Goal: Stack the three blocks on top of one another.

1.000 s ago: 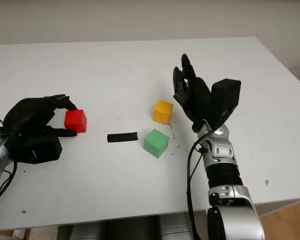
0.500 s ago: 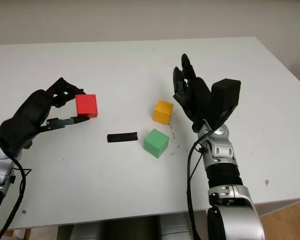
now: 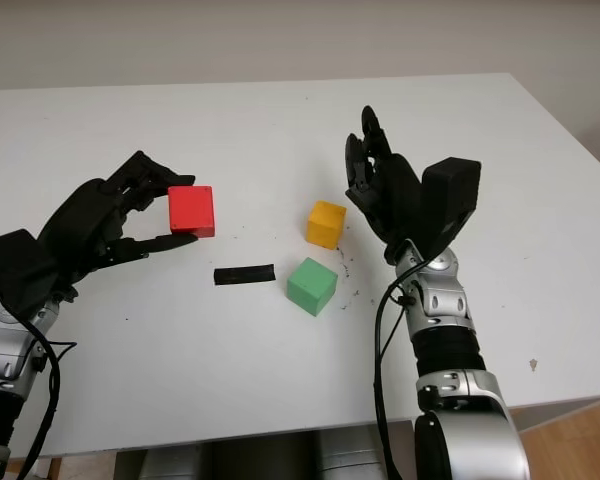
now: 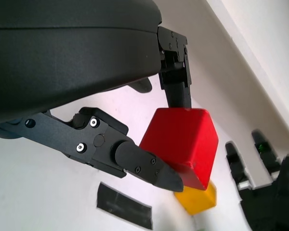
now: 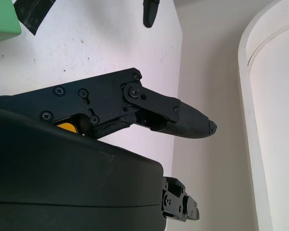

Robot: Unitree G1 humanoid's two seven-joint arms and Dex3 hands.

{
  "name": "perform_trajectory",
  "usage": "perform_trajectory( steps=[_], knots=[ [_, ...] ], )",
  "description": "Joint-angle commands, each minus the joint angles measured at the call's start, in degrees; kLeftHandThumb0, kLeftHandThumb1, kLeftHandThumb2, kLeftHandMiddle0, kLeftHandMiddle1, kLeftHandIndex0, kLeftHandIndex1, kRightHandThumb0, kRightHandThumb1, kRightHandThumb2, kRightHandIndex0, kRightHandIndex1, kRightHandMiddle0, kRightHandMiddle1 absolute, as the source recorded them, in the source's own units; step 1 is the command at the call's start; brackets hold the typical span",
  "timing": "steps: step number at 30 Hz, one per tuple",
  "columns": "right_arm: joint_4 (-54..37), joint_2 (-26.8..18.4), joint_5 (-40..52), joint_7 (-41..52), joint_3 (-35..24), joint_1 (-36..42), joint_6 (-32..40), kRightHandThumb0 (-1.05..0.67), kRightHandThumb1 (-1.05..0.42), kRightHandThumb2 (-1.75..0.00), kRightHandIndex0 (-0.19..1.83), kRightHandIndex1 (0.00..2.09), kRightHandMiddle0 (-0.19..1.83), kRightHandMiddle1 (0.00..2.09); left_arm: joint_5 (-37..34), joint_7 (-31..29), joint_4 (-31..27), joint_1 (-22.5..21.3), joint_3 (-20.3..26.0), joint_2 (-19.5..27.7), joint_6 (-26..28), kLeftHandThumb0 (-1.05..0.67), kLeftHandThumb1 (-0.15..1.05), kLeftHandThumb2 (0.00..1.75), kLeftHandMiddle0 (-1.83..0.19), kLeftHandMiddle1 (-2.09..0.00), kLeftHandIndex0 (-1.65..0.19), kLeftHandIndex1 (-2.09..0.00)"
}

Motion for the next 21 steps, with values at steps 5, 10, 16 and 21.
perform_trajectory(
  steps=[5, 10, 16, 21],
  knots=[
    [-0.4, -0.2, 0.1, -0.1, -0.2, -0.7, -0.6, -0.56, -1.05, -0.71, -0.19, 0.00, -0.19, 0.00, 11.4, 6.7, -2.1, 1.3, -4.4, -2.2, -2.1, -0.36, 1.05, 0.08, 0.06, -0.63, -0.28, -1.58],
    [-0.3, -0.1, 0.2, -0.2, -0.4, -0.6, -0.7, -0.57, -1.05, -0.70, -0.19, 0.00, -0.19, 0.00, 21.9, 13.7, 1.0, 0.0, -9.3, -3.4, -5.2, -0.37, 1.05, 0.07, 0.03, -0.51, -0.30, -1.55],
    [-0.2, 0.0, 0.2, -0.4, -0.4, -0.6, -0.8, -0.57, -1.05, -0.70, -0.19, 0.00, -0.19, 0.00, 28.2, 17.9, 3.9, -1.4, -12.8, -4.6, -5.5, -0.35, 1.03, 0.06, 0.00, -0.42, -0.34, -1.47],
    [-0.6, -0.1, 0.3, -0.3, -0.3, -0.5, -0.5, -0.56, -1.05, -0.69, -0.19, 0.00, -0.19, 0.00, 30.7, 19.7, 5.9, -2.1, -14.5, -5.3, -5.0, -0.34, 1.02, 0.05, 0.00, -0.40, -0.37, -1.47]
  ],
)
